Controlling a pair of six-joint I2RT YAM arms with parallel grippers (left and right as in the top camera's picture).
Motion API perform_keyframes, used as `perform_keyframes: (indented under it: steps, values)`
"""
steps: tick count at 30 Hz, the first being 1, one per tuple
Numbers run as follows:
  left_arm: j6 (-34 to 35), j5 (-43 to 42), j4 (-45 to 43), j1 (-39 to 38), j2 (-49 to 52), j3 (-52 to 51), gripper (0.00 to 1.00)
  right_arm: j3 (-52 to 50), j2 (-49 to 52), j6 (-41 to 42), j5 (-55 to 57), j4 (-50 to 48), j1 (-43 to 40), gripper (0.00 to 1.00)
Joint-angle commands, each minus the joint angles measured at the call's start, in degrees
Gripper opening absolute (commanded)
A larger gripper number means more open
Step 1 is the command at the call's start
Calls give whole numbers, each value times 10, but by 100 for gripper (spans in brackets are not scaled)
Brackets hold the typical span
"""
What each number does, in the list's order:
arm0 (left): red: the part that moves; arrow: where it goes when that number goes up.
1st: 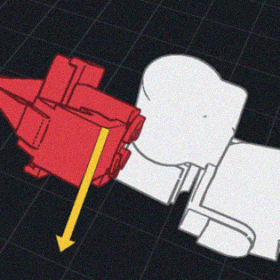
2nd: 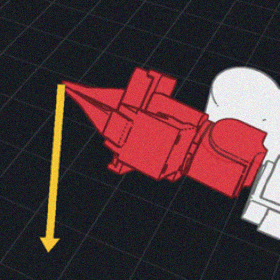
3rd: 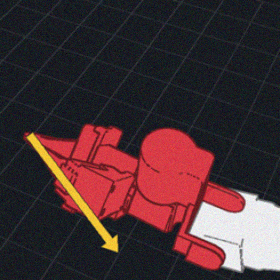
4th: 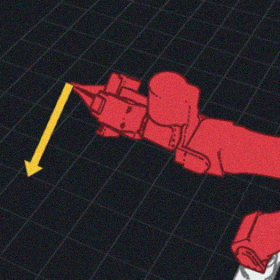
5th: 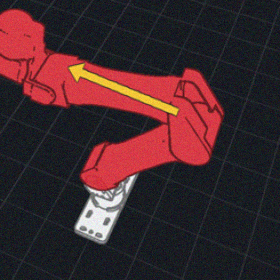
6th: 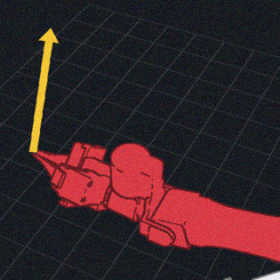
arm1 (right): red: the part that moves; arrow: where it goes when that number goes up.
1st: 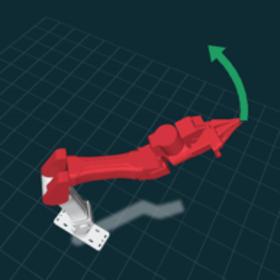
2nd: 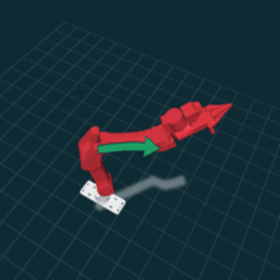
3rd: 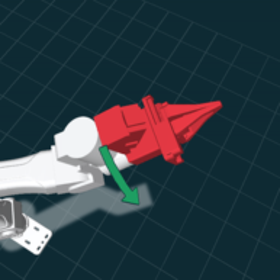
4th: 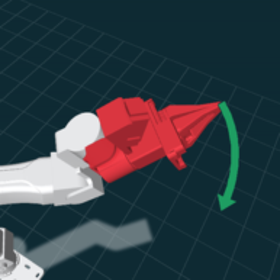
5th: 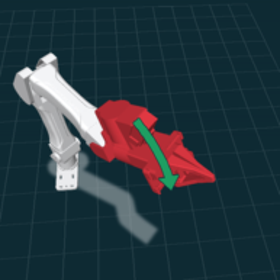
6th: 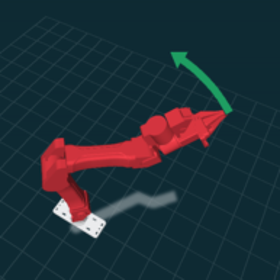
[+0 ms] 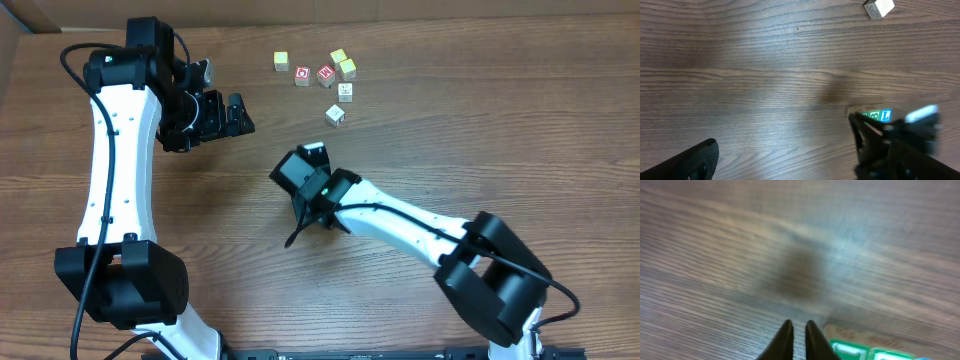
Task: Flip 5 blocks
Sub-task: 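Open the right gripper and raise it away to the right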
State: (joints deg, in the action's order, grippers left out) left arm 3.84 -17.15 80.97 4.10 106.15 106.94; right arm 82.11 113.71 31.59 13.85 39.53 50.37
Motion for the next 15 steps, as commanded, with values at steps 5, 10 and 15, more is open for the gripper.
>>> perform_keyframes:
  steps: [5,10,15]
  values:
    - [-7,2,-2,-4,6,11,100,35,-96,-2,0,44,-125,35]
    - [-7,2,-2,-4,6,11,100,35,-98,-52,-25,84,-228,82]
    - [-6,2,-2,-4,6,11,100,35,-98,-55,-26,128,-315,100]
